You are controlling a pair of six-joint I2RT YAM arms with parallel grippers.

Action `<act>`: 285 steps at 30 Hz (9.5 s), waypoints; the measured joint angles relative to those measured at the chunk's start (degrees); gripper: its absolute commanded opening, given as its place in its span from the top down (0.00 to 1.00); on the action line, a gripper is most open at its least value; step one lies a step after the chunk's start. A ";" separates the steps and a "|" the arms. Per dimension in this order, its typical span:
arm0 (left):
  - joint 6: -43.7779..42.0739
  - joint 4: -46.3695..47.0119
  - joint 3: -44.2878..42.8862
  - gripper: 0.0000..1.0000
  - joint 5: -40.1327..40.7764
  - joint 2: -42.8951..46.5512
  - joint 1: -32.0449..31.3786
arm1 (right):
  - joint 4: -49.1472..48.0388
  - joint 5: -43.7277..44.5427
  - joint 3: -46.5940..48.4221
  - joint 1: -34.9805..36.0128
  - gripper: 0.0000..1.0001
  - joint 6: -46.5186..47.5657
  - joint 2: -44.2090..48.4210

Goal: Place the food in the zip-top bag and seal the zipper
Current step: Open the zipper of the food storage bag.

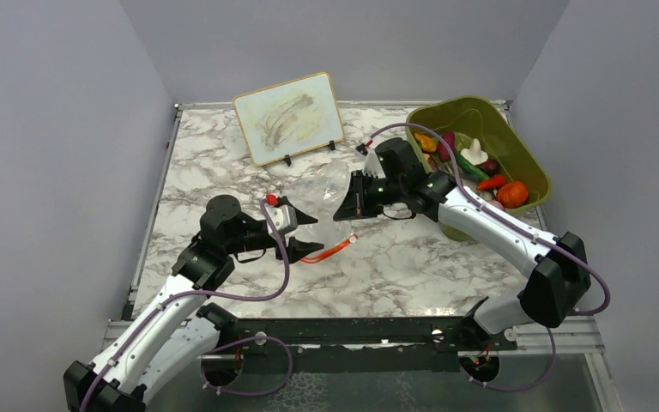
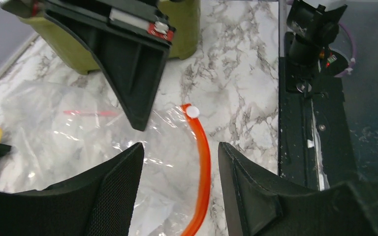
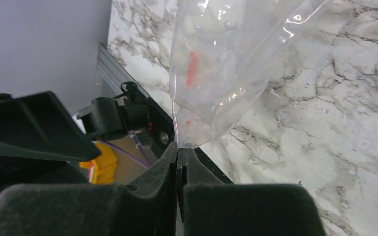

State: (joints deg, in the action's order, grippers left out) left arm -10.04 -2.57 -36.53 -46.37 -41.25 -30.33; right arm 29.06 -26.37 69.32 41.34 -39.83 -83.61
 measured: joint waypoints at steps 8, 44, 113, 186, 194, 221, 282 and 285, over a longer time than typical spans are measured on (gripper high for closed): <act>-0.76 0.33 5.92 0.40 -1.36 0.26 -0.98 | -4.26 -4.59 -0.07 -2.89 0.99 -7.52 -0.04; -20.72 -9.09 8.33 0.56 16.70 4.11 -4.31 | -9.86 -12.48 -2.54 -6.60 0.99 -10.97 -0.33; 18.53 6.45 4.17 1.00 31.61 -2.99 -6.56 | -13.18 7.80 -14.88 -6.82 0.43 -0.42 20.28; 26.16 -30.23 -28.09 0.49 37.77 -22.18 -2.99 | -12.02 41.00 -12.44 11.04 0.99 -7.17 14.36; 28.70 -25.44 -27.80 0.37 34.95 -19.39 -2.99 | -16.17 40.92 -12.35 11.04 0.99 -11.74 15.15; 20.50 -20.15 -20.33 1.00 57.00 -18.25 -3.02 | -14.53 45.94 -16.63 11.04 0.99 -14.60 17.07; 19.91 -17.59 -14.93 1.00 46.18 -8.04 -2.99 | -25.62 34.05 -25.24 10.99 0.98 -1.33 17.40; 18.75 -16.74 -13.16 1.00 47.19 -6.05 -2.99 | -25.66 34.03 -26.27 10.93 0.96 -1.05 16.92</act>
State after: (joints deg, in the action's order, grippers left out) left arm 8.71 -19.31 -49.69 0.82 -47.31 -33.32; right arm 3.40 7.66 43.05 52.27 -40.88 -66.70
